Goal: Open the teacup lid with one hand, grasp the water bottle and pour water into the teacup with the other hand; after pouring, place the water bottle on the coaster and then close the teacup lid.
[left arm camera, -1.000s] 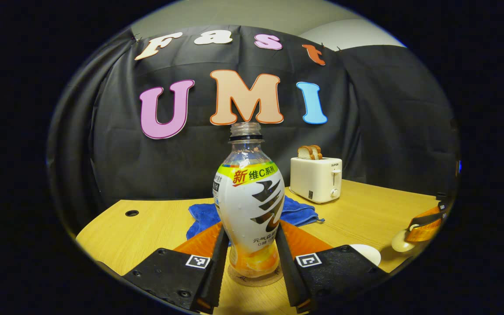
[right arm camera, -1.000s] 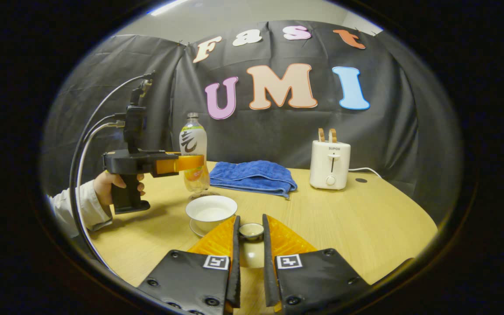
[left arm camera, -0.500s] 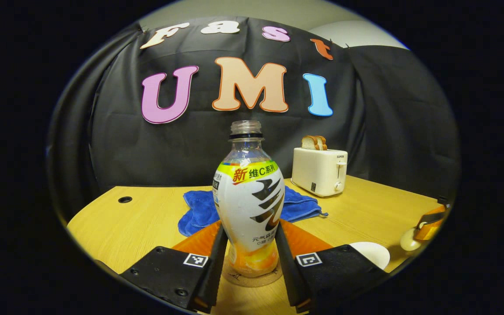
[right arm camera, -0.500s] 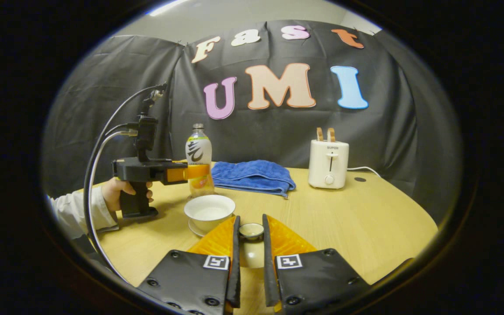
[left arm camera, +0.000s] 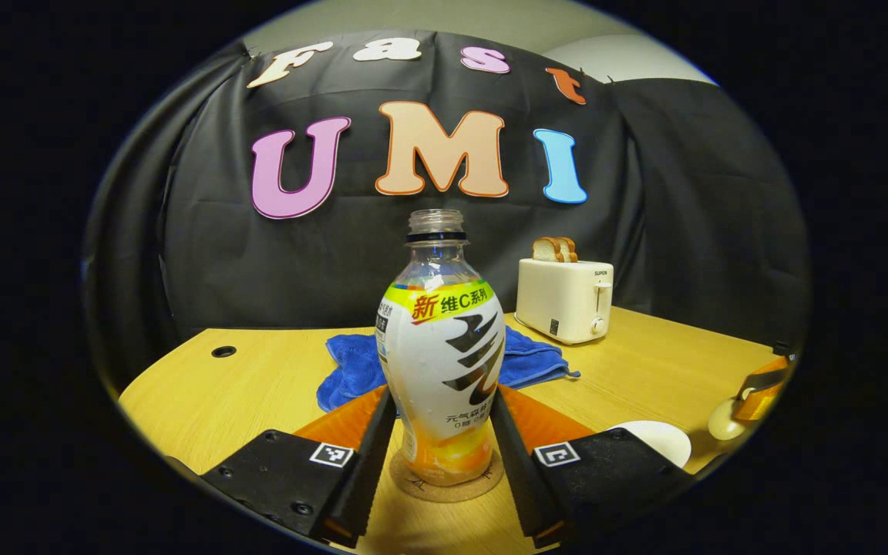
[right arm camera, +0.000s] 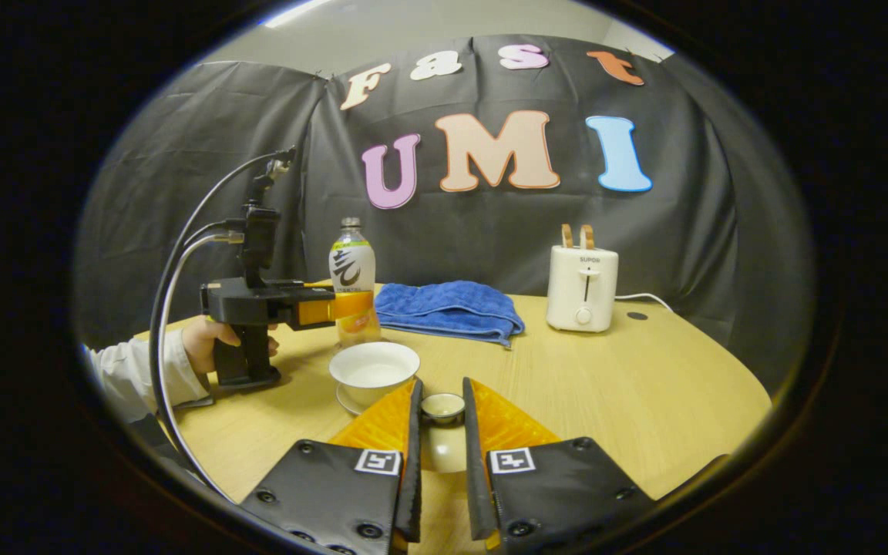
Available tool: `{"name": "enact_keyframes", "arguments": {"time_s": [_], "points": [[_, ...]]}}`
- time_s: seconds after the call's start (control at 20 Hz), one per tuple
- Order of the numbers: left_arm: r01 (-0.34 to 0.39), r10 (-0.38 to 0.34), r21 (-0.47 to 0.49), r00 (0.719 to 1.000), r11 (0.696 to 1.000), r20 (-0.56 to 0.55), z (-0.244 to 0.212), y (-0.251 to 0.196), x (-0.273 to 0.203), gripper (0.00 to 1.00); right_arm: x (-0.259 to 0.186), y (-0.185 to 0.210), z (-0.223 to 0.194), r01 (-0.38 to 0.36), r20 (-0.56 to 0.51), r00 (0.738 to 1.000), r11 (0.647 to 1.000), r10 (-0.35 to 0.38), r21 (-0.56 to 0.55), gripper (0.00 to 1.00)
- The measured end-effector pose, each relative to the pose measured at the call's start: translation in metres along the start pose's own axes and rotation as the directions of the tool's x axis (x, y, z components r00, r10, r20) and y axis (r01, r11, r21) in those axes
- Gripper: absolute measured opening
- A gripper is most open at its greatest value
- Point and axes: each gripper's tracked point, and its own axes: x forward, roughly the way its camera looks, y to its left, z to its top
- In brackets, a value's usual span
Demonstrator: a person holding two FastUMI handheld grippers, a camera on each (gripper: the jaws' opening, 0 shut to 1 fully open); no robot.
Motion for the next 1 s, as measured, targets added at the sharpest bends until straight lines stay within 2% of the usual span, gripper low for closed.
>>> {"name": "enact_keyframes", "arguments": {"time_s": [0.3,0.55,0.6,0.7,1.0], "points": [[-0.014,0.014,-0.008,1.000,1.000,-0.006,-0.003,0.003,-0.011,0.86,0.005,0.005,0.004,-0.007,0.009,1.000,1.000,0.007,0.001,0.27],[-0.022,0.022,-0.007,1.000,1.000,0.012,0.002,0.003,-0.028,0.88,0.016,0.016,0.013,-0.033,0.023,0.999,0.999,0.033,0.003,0.27],[-0.025,0.025,-0.005,1.000,1.000,0.015,0.003,0.003,-0.032,0.92,0.018,0.018,0.016,-0.036,0.028,0.999,0.999,0.036,0.002,0.27],[-0.030,0.030,-0.001,0.999,1.000,0.030,0.008,0.003,-0.043,0.95,0.023,0.023,0.021,-0.049,0.037,0.998,0.999,0.048,0.008,0.27],[-0.052,0.052,-0.006,0.996,0.999,0.067,0.016,0.002,-0.075,0.95,0.043,0.040,0.036,-0.083,0.061,0.995,0.996,0.082,0.018,0.28]]}}
